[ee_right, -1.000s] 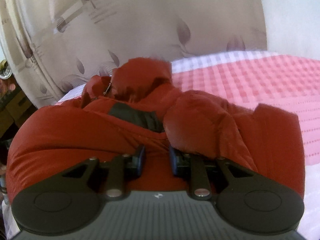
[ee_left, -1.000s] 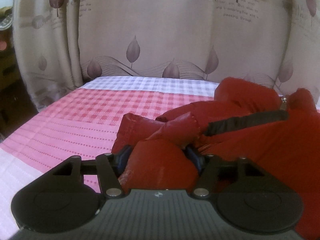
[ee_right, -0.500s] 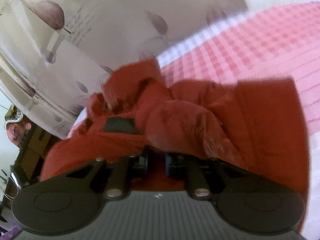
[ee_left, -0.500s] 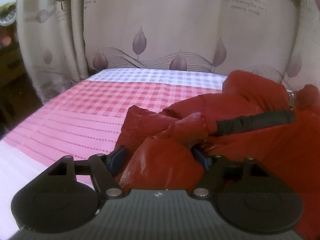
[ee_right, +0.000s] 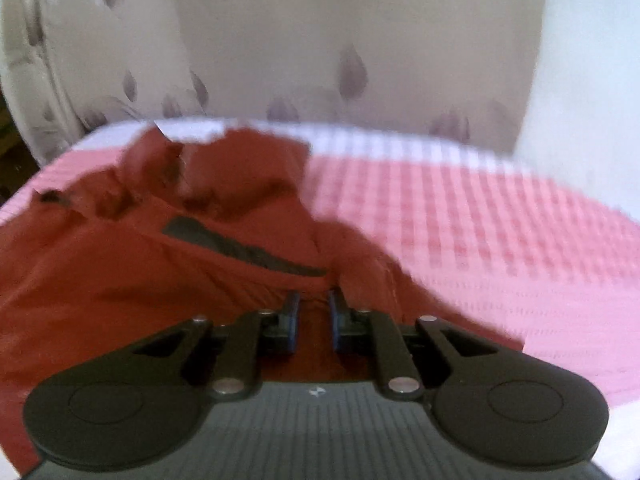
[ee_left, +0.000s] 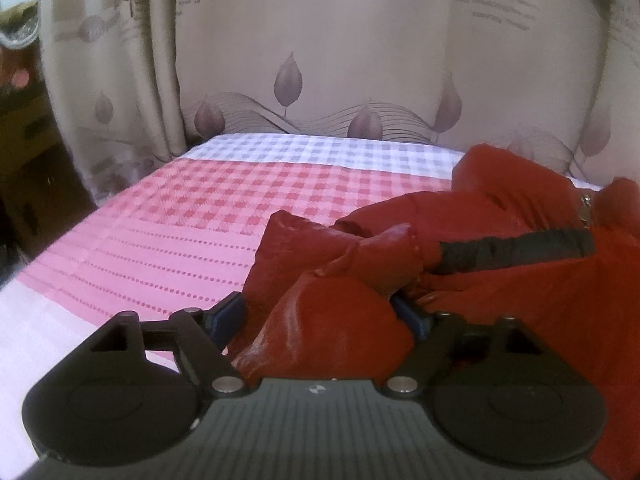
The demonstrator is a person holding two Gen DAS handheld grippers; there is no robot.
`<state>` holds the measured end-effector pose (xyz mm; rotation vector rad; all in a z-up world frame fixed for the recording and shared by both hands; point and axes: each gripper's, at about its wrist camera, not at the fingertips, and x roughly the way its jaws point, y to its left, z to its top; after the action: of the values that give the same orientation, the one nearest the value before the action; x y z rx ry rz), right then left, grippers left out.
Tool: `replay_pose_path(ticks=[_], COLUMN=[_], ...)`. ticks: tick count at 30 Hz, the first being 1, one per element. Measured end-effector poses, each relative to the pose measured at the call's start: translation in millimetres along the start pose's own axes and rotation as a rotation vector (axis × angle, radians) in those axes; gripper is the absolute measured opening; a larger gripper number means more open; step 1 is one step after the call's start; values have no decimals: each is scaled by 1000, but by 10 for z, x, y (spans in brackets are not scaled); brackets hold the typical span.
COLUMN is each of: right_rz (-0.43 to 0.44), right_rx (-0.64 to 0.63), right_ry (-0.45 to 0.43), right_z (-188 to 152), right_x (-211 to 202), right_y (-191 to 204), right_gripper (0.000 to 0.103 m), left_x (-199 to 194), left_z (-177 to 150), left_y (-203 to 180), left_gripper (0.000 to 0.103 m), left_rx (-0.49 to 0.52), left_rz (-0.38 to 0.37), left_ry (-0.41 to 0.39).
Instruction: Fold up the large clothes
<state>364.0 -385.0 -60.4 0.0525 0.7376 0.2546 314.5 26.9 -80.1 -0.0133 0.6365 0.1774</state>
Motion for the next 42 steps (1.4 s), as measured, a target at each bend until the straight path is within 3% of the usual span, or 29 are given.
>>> replay_pose_path(ticks=[9, 11, 15, 16, 20, 22, 24, 28, 34, 42], right_rz=[79, 109, 175, 190, 260, 318, 362, 319, 303, 317], right_rx=[100, 138, 168, 176, 143, 117, 85, -27, 14, 90], right_ry=[25, 8, -140, -182, -295, -281, -262, -169, 10, 27], right_z=[-237, -205, -157, -152, -84, -35, 40, 183, 86, -94], right_x=[141, 110, -300, -425, -754, -759, -701, -411, -29, 177], right_y=[-207, -260, -320, -326, -149, 47, 244, 624, 628, 566], right_gripper=[11, 11, 15, 15, 15, 15, 15, 15, 13, 12], left_x=[6, -81, -474, -608, -908, -954, -929, -624, -357, -219], left_z=[-16, 21, 197, 260, 360, 355, 332, 264, 160, -58], left_y=[-24, -30, 56, 40, -335, -597, -850, -1189, -1170, -1124], left_gripper=[81, 73, 63, 57, 43, 40, 39, 26, 26, 26], left_rx=[17, 44, -3, -13, 57, 100, 156, 246, 241, 222], left_rz=[13, 2, -69, -106, -239, -321, -354, -323, -318, -313], left_ry=[4, -16, -116, -145, -191, -179, -166, -59, 48, 46])
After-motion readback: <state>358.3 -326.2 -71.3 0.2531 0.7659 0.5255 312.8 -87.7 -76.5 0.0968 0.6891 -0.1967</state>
